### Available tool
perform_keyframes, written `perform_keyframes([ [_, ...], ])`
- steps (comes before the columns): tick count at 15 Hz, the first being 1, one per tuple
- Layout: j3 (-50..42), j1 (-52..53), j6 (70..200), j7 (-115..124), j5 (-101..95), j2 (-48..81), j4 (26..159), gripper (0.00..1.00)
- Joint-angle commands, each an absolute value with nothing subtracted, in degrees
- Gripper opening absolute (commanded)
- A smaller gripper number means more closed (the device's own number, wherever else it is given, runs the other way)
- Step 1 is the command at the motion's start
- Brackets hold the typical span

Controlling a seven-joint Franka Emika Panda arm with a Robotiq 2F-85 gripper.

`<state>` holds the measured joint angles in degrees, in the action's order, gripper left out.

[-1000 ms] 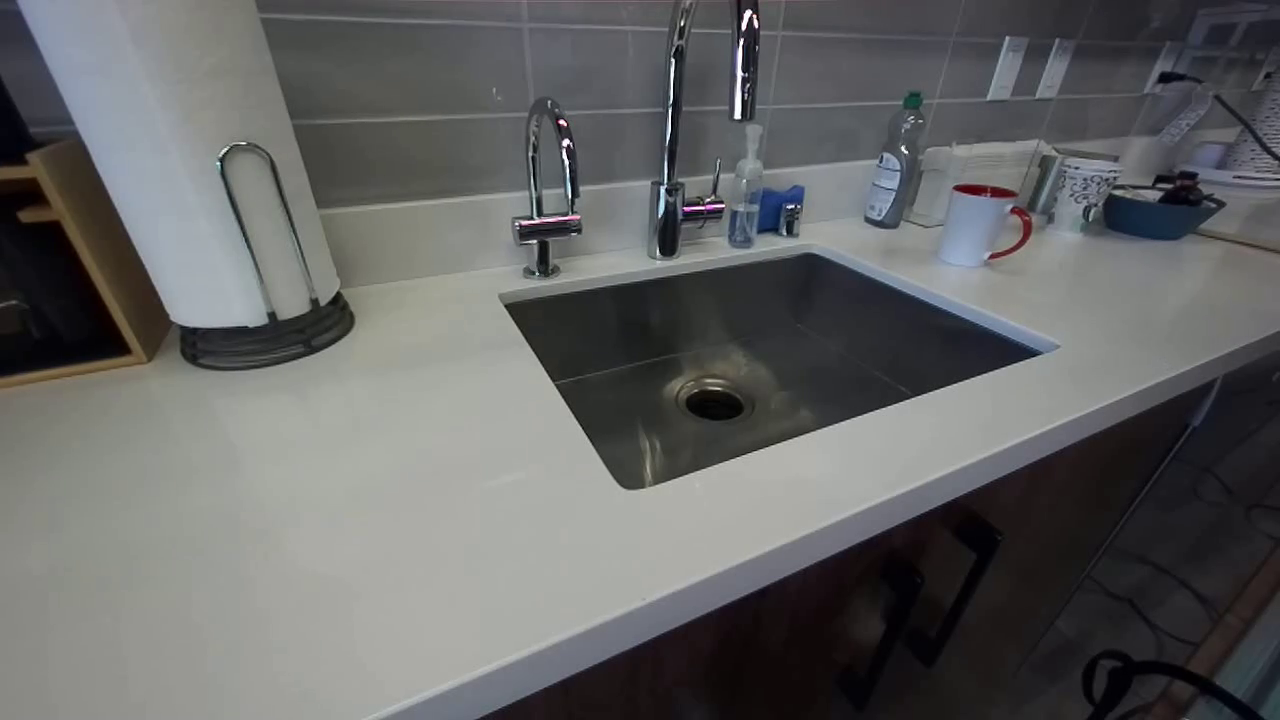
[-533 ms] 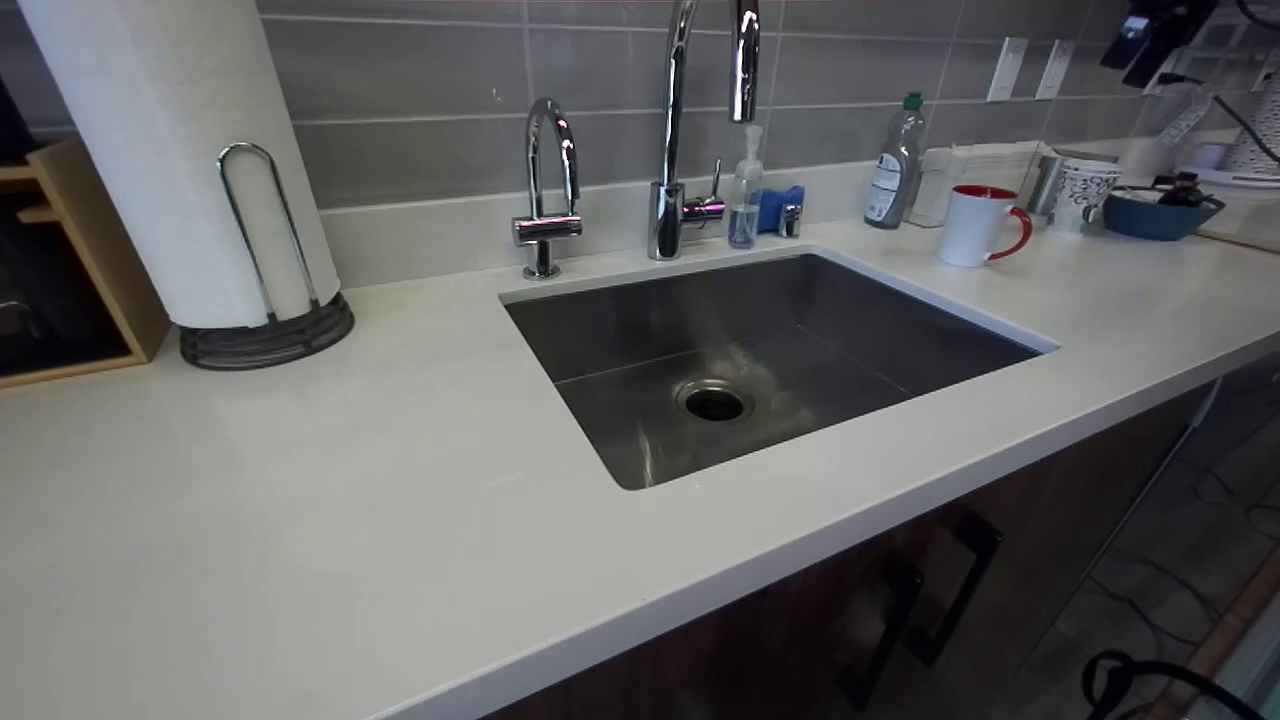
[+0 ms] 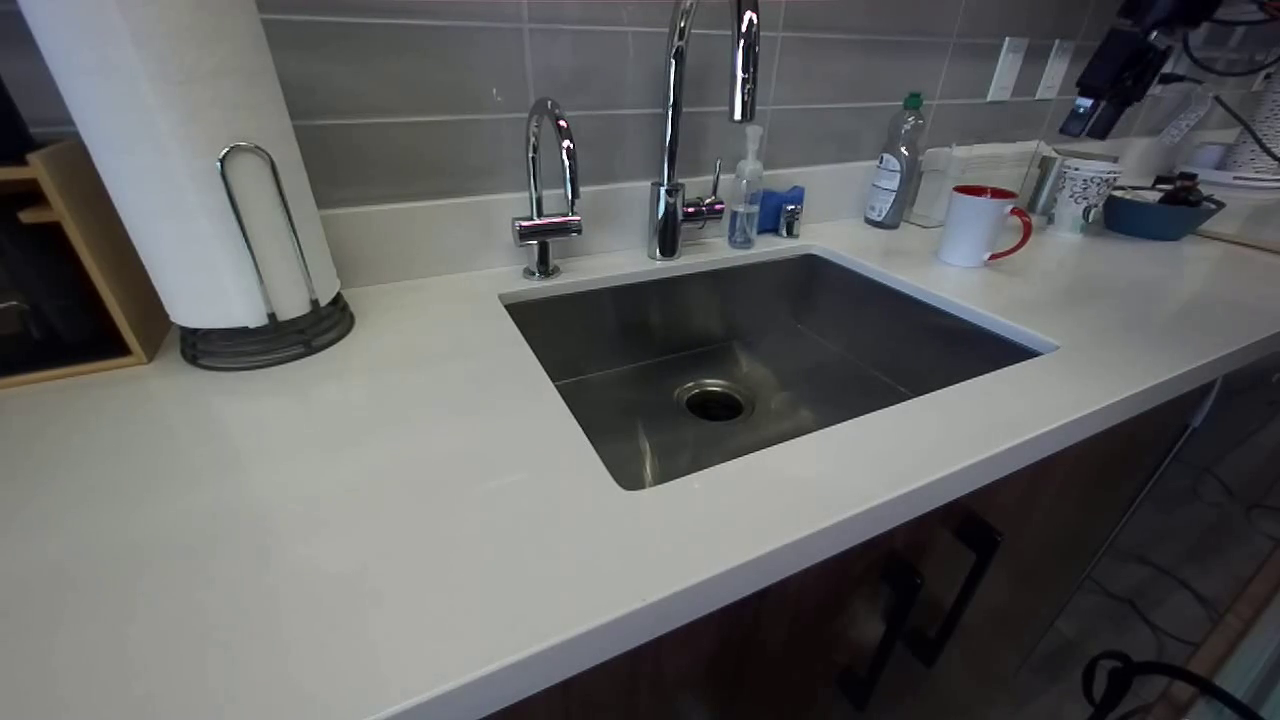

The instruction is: Pour the water in the mug, into the sink

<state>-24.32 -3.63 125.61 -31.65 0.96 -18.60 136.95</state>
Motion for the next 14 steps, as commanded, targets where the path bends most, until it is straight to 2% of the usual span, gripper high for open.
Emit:
perform_keyframes([
  [1,-24.23,-6.4,128.46,-35.88,1.9,-10.75,132.97,1.0],
  [5,-23.31,-9.27,133.35,-37.39,2.43,-6.04,132.01,1.0],
  [6,-22.21,-9.78,131.45,-35.9,1.44,-8.79,133.68,1.0],
  [14,-21.25,-10.58,132.39,-35.97,1.54,-6.54,133.04,1.0],
])
